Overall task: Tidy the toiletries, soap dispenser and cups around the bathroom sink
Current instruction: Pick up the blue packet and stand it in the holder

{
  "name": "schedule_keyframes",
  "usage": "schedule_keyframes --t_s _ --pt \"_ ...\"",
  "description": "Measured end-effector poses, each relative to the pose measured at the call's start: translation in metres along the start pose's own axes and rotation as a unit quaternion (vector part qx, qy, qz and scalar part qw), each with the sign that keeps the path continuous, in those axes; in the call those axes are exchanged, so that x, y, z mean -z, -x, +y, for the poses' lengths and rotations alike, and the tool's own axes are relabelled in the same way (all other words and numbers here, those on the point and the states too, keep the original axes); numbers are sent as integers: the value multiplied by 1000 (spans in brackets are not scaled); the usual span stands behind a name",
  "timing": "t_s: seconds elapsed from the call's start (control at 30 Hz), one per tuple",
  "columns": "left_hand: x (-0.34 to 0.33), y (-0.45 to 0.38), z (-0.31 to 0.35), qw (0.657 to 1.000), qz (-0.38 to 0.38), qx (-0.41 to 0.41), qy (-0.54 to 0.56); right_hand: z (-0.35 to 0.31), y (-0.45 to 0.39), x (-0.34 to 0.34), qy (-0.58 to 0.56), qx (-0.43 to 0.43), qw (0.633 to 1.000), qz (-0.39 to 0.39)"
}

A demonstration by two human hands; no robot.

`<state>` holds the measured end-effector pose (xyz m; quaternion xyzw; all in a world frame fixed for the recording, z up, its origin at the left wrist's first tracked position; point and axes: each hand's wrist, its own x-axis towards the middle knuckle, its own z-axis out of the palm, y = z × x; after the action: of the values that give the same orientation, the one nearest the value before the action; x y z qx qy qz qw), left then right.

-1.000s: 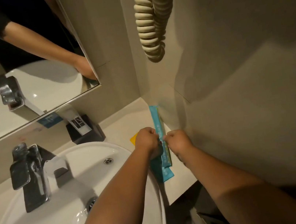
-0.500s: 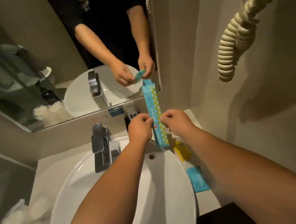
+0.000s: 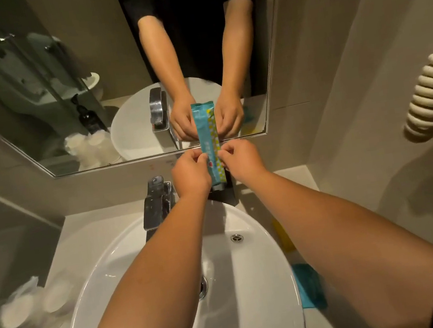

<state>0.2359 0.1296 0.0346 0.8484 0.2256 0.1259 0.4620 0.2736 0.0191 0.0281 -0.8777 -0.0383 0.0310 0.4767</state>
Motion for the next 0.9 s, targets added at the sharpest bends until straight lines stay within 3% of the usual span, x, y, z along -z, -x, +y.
schedule_keyframes --t_s 0.43,0.7,0.9 --pt "-32 -9 -50 982 -62 67 -165 38 0 -27 130 -40 989 -52" --pt "-38 -11 -51 975 -70 65 -203 43 -2 -30 173 -44 983 -38" --pt "-33 0 -47 981 -53 53 -179 48 -1 -29 130 -47 990 -26"
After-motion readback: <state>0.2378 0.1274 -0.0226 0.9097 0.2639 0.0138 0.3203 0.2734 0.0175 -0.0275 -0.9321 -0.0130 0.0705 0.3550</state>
